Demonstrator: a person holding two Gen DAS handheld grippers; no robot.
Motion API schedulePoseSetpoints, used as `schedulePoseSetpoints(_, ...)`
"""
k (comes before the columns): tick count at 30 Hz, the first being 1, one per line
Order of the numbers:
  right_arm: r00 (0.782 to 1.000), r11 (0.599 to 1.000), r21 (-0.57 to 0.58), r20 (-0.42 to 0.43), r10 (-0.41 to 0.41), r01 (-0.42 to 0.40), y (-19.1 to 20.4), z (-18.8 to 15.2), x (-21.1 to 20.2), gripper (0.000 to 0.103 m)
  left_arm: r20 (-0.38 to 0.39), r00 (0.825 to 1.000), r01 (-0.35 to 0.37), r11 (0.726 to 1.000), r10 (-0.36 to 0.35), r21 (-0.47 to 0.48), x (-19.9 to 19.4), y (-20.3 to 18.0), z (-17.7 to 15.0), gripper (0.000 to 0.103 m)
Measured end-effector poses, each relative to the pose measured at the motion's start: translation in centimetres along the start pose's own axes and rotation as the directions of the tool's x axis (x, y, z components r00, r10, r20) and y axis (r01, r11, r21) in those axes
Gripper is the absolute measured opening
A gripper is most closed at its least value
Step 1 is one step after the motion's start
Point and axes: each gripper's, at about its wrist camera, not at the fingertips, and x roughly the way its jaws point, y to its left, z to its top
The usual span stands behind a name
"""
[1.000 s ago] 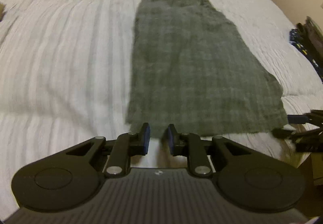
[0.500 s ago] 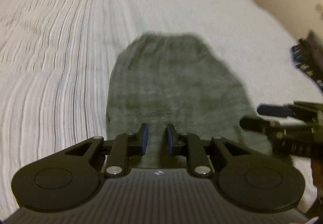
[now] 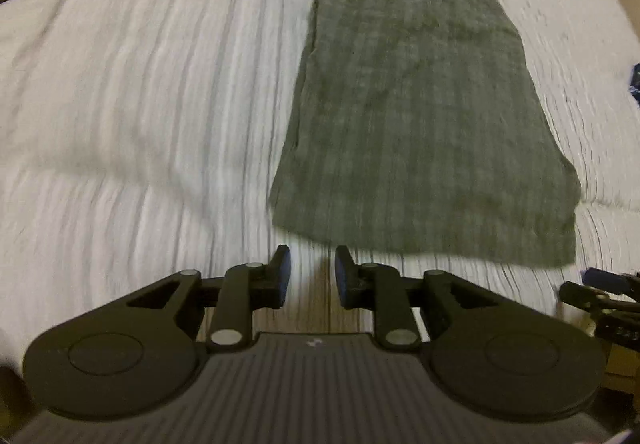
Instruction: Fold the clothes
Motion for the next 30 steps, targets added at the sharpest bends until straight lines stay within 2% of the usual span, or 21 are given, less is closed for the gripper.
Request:
schedulePoseSetpoints(3,0.999,0.999,0.004,0.019,0.048,-0.048,0.3,1.1,-2.7,0.057,0.022,0.999,-0.028,1.0,0.028,-0.01,-3.4,-1.5,-0.7,0.029)
schedulePoseSetpoints(6,0.994,0.998,-0.033,0.09,0.063,-0.06,1.0,2.2,-5.6,0.057,0.078,0.996,-0.042,0.999,0.042,0.006,-7.0,-3.3,-0.9,0.038)
schedulePoseSetpoints(11,0.986,0.996,-0.06,0.149,0.069,-0.061,1.4,3.1,-8.9,0.057,0.171,0.984,-0.063,0.996,0.053,0.059,-11.6,-6.0,-1.0,0.041)
schedulePoseSetpoints(14,0.986,0.996,-0.065,0.152,0.071,-0.061,1.3,3.0,-9.9,0.057,0.207,0.976,-0.08,0.995,0.066,0.059,-13.4,-6.9,-1.5,0.044)
schedulePoseSetpoints(18,0.987,0.995,-0.084,0.146,0.073,-0.061,1.3,2.1,-11.1,0.057,0.225,0.971,-0.096,0.994,0.081,0.055,-15.2,-7.7,-2.4,0.045)
schedulePoseSetpoints(30,0.992,0.99,-0.138,0.115,0.058,-0.042,1.5,1.8,-12.5,0.057,0.221,0.97,-0.116,0.992,0.104,0.041,-15.9,-9.1,-3.9,0.045)
